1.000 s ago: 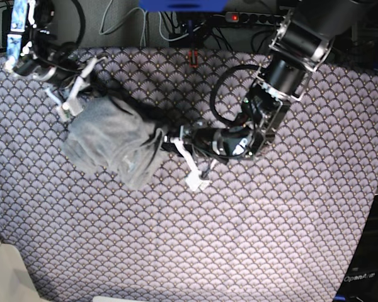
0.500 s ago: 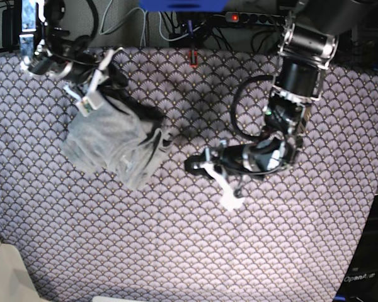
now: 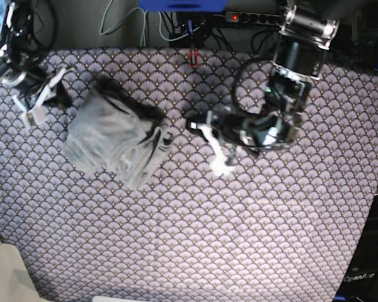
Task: Fold the T-shirt properly
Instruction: 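Hold the bundle with both grippers and square it into a compact stack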
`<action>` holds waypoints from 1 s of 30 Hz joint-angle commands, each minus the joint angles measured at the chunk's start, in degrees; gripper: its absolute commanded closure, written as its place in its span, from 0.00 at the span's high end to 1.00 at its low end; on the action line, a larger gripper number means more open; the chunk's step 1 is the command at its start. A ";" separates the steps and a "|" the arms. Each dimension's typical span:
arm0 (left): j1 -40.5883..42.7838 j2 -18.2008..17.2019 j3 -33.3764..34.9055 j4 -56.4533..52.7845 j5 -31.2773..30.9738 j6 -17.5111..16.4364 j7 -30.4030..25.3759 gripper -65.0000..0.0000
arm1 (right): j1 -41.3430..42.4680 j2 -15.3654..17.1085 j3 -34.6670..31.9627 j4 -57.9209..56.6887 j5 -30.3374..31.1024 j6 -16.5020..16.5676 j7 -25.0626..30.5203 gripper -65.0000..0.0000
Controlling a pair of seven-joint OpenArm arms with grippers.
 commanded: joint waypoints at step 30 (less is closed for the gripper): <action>-3.92 10.55 1.00 -10.00 13.89 -0.66 -11.62 0.00 | 18.10 7.57 -12.68 -21.35 0.79 0.21 0.83 0.00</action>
